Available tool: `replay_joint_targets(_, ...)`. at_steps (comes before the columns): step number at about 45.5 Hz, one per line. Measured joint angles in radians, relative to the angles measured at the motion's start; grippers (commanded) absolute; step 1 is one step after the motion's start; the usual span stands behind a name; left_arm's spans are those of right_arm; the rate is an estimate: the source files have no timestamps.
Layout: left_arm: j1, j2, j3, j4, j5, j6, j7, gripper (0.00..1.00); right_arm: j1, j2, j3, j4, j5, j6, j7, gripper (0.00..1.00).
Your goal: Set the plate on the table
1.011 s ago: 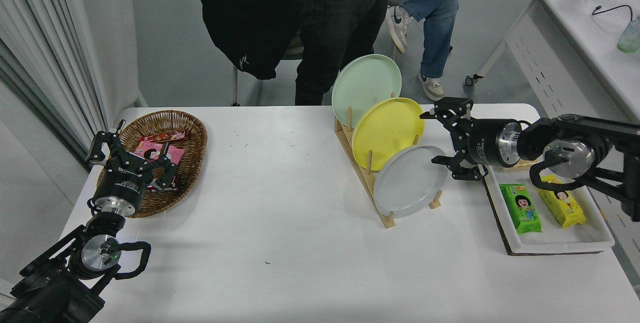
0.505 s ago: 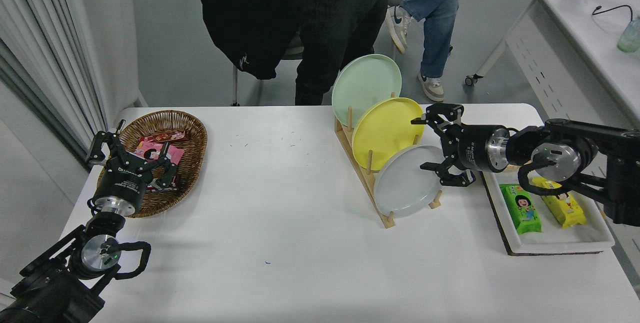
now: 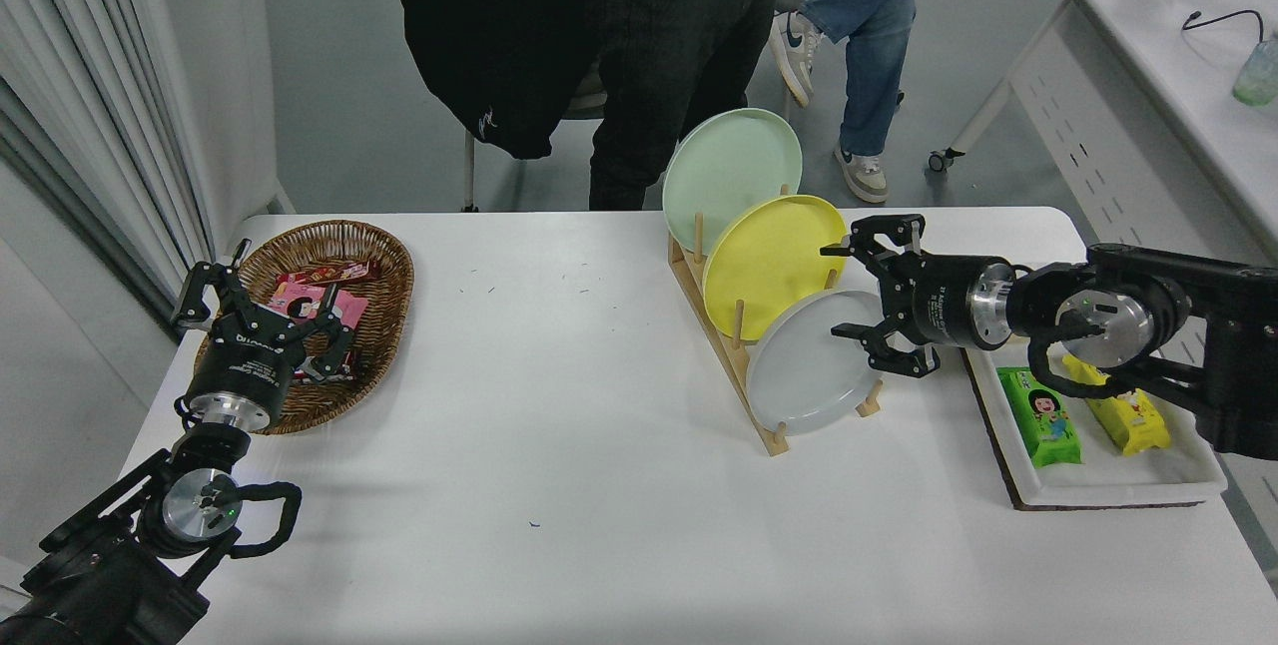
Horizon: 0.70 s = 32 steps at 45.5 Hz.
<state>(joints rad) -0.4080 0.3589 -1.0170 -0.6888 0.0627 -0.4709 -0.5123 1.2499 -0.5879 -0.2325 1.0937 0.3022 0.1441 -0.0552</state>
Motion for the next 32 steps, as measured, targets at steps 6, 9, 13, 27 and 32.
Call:
replay_joint_targets(6,0.000,0.000,0.000,0.000,0.000,0.000,0.000,0.98,0.001,0.000,0.001,-0.001,0.001,-0.001,0.000,0.72)
replay_joint_targets(9,0.000,0.000,0.000,0.000,0.000,0.000,0.000,0.98,0.001,0.000,0.001,-0.002,0.002,-0.001,0.000,0.71)
replay_joint_targets(13,0.000,0.000,0.000,0.000,0.000,0.000,0.000,0.98,0.002,0.000,0.001,-0.003,0.002,-0.002,0.000,0.66)
replay_joint_targets(27,0.000,0.000,0.000,0.000,0.000,0.000,0.000,0.98,0.005,0.001,-0.011,-0.004,-0.002,-0.003,-0.002,0.64)
replay_joint_targets(32,0.000,0.000,0.000,0.000,0.000,0.000,0.000,0.98,0.006,0.001,-0.013,-0.004,-0.004,-0.003,-0.006,0.60)
